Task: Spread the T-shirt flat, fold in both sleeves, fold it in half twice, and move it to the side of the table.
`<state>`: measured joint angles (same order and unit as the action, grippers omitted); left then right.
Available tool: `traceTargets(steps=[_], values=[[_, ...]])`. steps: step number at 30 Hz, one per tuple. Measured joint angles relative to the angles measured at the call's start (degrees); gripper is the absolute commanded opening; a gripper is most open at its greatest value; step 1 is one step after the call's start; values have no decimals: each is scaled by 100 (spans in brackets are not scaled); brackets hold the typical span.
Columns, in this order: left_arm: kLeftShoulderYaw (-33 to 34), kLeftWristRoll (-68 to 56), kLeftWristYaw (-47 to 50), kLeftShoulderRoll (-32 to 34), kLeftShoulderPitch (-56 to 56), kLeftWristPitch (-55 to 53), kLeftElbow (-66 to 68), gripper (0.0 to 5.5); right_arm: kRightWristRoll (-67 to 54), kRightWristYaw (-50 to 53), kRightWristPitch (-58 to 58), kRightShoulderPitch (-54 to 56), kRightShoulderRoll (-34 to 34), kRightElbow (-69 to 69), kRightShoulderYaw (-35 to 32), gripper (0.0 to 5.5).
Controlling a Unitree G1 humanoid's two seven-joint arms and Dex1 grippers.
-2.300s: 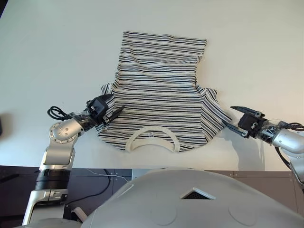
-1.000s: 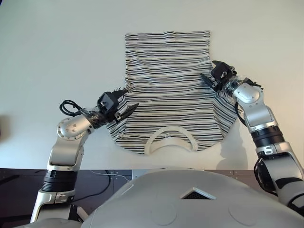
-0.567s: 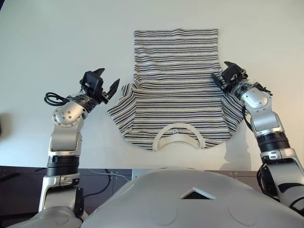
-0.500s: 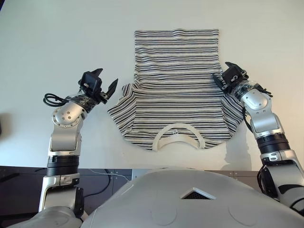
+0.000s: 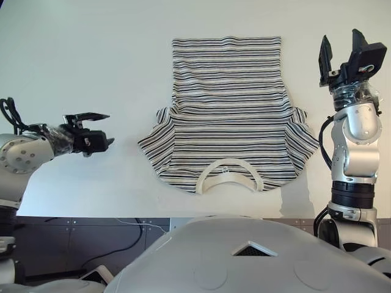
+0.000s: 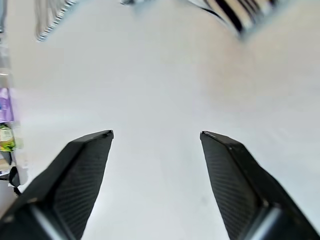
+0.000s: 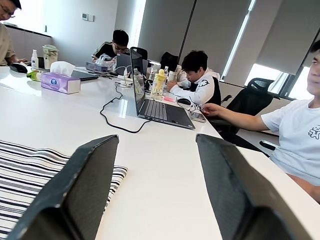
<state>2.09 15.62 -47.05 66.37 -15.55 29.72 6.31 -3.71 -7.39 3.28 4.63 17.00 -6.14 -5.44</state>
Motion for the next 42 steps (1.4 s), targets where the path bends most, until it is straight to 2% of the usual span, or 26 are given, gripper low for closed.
traceTargets(steps=[6,15,19,28,30,34,42], values=[[-168,56,26,99,-532,666,-600,346,146,112,-87,9,-12,309,-78,286],[-561,1448,2181,-927,78,1247,24,346,333,199,-194,7,-124,406,-41,286],[-643,1680,2690,-991,31,1287,64,346,354,197,-193,7,-126,416,-25,286],[-805,1965,3299,-1025,-179,1077,46,204,395,240,-192,-132,-224,422,-31,286],[-839,2076,3448,-1058,-239,984,22,152,395,231,-191,-121,-224,450,-61,286],[-960,2207,3717,-1081,-285,906,70,88,401,226,-191,-118,-224,465,-65,286],[-945,2348,4253,-1106,-302,679,97,12,401,214,-191,-113,-224,518,-68,286]])
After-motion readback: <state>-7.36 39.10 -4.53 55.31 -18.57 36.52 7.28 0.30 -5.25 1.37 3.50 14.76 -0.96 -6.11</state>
